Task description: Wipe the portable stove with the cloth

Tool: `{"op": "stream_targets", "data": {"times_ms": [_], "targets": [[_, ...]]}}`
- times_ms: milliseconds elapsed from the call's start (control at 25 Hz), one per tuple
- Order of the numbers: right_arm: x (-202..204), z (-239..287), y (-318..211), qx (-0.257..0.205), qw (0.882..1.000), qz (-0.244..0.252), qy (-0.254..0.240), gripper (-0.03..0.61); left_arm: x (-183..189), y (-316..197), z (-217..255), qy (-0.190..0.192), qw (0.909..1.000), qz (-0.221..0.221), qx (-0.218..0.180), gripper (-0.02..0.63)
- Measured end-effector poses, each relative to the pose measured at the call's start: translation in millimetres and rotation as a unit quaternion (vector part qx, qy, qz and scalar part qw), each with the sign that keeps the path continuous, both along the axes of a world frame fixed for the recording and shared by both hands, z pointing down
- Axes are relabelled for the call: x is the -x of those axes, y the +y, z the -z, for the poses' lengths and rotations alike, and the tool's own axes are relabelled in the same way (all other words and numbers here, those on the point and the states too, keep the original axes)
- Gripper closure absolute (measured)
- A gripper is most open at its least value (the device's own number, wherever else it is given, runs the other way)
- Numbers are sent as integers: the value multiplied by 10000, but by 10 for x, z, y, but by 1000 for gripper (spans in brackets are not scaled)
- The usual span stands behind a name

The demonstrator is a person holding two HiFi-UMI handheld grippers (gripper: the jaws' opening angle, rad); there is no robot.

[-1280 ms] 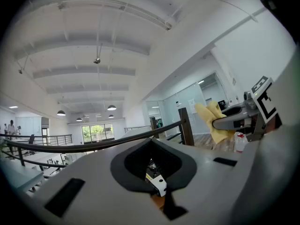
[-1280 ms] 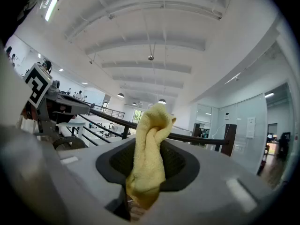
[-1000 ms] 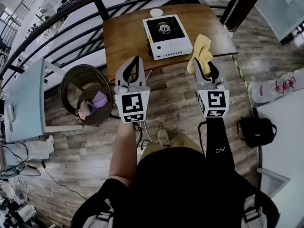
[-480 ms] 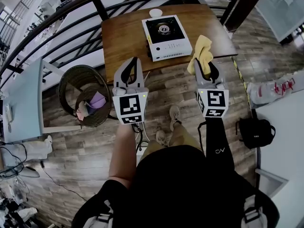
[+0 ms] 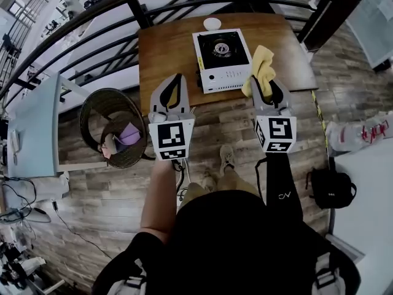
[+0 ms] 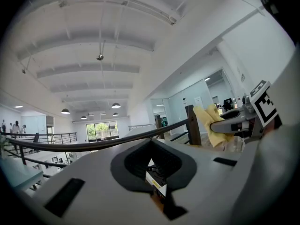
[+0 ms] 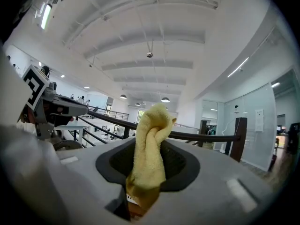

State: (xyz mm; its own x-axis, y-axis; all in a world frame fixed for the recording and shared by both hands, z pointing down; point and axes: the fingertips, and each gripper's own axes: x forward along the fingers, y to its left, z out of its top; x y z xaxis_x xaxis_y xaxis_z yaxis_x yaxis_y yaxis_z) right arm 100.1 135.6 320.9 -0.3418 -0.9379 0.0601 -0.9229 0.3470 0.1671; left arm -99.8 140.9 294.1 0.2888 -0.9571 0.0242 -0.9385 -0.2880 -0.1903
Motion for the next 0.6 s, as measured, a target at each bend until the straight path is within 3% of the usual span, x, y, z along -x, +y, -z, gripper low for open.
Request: {"op": "stream_targets", "data": {"times_ms": [600], "targets": [[-137, 105, -1479, -69, 9973, 720, -119, 451, -255, -1262, 60, -144, 9985, 534, 51, 607]]}}
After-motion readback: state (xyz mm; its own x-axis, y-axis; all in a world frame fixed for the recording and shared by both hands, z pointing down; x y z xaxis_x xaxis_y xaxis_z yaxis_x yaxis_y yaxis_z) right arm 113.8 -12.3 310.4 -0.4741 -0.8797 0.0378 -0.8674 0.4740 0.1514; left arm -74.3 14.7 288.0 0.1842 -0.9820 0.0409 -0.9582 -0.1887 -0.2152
